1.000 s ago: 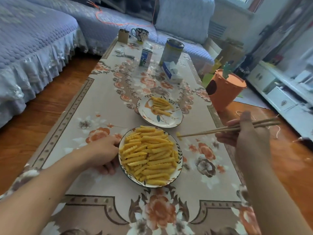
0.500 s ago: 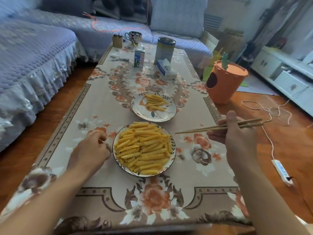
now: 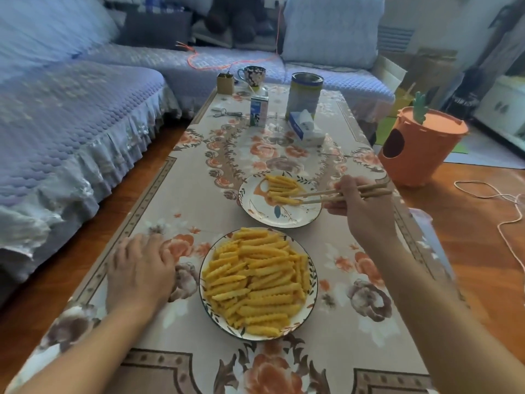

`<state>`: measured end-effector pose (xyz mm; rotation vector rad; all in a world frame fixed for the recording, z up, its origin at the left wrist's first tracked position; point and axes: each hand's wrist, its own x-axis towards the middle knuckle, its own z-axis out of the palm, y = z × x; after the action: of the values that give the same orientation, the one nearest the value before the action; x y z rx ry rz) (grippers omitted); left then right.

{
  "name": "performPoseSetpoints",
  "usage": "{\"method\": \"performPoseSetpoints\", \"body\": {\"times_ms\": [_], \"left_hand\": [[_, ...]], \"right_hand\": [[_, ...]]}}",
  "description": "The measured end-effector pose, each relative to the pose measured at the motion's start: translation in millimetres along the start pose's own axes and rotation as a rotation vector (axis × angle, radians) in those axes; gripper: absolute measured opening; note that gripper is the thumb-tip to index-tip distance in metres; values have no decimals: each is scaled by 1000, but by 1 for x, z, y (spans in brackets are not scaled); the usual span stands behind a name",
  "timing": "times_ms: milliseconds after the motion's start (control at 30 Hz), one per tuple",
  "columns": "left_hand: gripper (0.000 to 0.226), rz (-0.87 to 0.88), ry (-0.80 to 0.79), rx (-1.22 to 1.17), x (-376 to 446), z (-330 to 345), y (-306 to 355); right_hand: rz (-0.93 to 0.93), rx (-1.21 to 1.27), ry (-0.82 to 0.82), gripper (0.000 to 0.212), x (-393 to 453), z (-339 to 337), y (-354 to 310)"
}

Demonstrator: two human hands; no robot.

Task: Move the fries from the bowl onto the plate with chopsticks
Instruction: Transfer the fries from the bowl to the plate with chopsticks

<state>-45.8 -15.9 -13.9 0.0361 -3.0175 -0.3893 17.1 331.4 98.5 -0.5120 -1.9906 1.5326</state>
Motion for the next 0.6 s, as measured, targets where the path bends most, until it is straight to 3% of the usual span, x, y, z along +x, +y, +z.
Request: {"method": "performPoseSetpoints", "body": {"times_ms": [267,433,600], "left_hand": [[38,-7,22,16,5,3,2],[43,-12,0,21,4,1,2],[45,-19,-3,13,2,0,1]], "right_hand": [[25,-18,23,34,32,17,24],[-3,28,0,43,13,2,-10],[-47,171,-229,45,-53,-11,-52]]}}
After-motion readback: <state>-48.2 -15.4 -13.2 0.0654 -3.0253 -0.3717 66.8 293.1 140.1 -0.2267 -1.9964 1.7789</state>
